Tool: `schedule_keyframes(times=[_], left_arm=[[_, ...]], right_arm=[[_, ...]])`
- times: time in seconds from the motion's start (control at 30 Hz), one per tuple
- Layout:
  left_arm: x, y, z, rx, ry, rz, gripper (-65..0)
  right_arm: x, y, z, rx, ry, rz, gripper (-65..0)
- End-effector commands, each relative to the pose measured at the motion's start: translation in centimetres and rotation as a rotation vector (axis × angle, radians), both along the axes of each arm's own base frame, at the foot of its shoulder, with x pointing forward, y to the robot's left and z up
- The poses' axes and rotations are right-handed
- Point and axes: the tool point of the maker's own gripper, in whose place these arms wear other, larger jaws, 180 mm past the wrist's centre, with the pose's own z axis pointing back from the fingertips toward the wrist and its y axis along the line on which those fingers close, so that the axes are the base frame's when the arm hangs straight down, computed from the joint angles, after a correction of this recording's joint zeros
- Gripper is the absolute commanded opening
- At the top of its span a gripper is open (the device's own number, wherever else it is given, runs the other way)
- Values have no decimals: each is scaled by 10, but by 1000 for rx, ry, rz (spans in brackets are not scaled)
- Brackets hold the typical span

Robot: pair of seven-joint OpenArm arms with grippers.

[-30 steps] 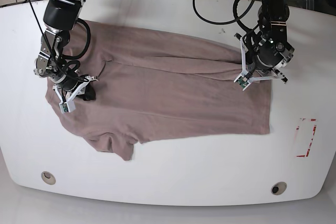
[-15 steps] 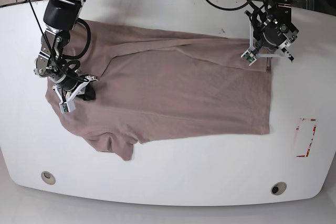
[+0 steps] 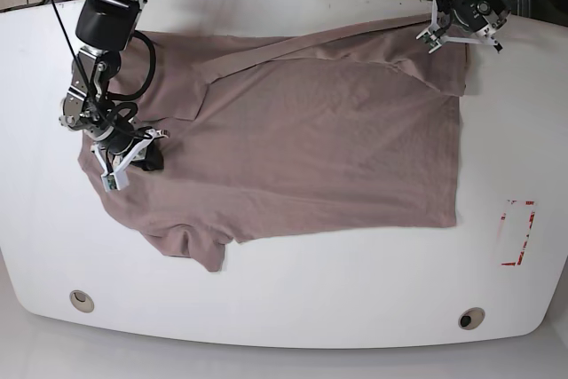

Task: Layout the t-shirt on the table in an organized manner, then fold the t-shirt properly
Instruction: 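Release and move the left gripper back along the shirt side edge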

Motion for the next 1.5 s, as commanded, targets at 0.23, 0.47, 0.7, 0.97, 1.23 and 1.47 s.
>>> schedule_keyframes(times=[0.23,0.47,0.7,0.97,1.23,1.47], left_arm=[[-40,10,-1,40,91,-6,-635],[-58,10,-3,37,135,-8,-635],[-39,12,0,42,86,-1,-635],[1,19,9,54,-16,26,-635],[71,20,32,56,-191,30,-635],[123,21,58,56,-331,35,-635]], right_arm=[[-12,-1,-14,-46,81,20,-591],[-12,-1,-14,-46,81,20,-591],[-9,-1,-12,-43,65,17,-591],[-10,-1,-12,-42,65,16,-591],[-10,-1,-12,-42,65,16,-591],[-10,8,-14,-24,65,20,-591]])
